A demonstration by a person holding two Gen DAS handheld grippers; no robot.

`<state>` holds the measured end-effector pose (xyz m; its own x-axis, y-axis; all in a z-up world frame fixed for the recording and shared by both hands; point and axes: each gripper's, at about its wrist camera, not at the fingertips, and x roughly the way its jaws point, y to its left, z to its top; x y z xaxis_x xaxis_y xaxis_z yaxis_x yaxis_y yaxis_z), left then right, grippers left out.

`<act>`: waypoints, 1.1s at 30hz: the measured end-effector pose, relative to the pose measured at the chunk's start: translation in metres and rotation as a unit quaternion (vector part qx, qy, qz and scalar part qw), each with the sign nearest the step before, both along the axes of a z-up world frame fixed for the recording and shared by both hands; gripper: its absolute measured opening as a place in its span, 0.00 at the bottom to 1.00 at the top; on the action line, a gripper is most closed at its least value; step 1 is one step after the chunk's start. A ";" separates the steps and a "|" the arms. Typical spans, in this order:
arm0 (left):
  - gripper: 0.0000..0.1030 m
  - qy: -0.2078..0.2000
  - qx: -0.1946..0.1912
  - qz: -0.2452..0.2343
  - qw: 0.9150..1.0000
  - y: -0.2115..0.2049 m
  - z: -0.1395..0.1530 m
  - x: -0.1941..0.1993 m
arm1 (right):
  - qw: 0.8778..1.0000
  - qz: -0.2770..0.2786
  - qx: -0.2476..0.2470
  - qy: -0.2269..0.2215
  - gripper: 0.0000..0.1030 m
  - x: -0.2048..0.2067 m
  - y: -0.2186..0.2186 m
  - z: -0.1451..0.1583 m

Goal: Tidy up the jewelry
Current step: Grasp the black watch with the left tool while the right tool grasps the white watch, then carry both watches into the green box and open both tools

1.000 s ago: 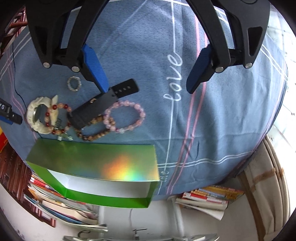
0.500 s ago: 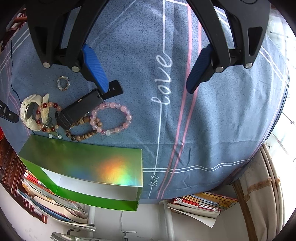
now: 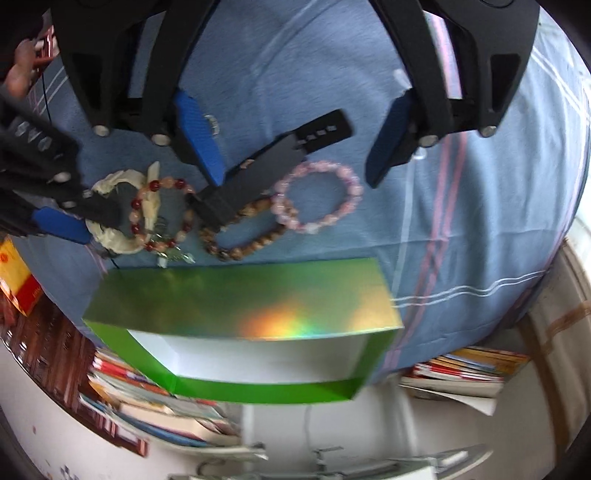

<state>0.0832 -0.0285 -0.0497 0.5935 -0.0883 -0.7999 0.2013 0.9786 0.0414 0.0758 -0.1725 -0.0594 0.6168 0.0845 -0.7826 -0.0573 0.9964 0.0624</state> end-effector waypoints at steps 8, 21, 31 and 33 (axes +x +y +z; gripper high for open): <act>0.21 0.013 -0.027 -0.004 1.000 0.000 -0.003 0.002 | 1.000 0.011 0.003 -0.005 0.18 -0.005 -0.003 -0.002; 0.18 -0.002 -0.042 0.022 0.999 0.036 0.016 -0.018 | 0.999 -0.037 -0.009 -0.033 0.18 -0.025 -0.038 0.013; 0.40 0.004 -0.035 0.012 0.999 0.026 0.006 -0.006 | 0.999 -0.032 -0.005 -0.011 0.18 -0.023 -0.037 -0.005; 0.29 0.011 -0.032 0.007 0.999 0.020 0.001 -0.001 | 0.999 -0.034 -0.008 -0.012 0.18 -0.024 -0.036 -0.006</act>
<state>0.0817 -0.0082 -0.0485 0.5774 -0.1309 -0.8059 0.1872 0.9820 -0.0253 0.0519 -0.2085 -0.0654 0.6385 0.0292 -0.7690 0.0089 0.9989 0.0453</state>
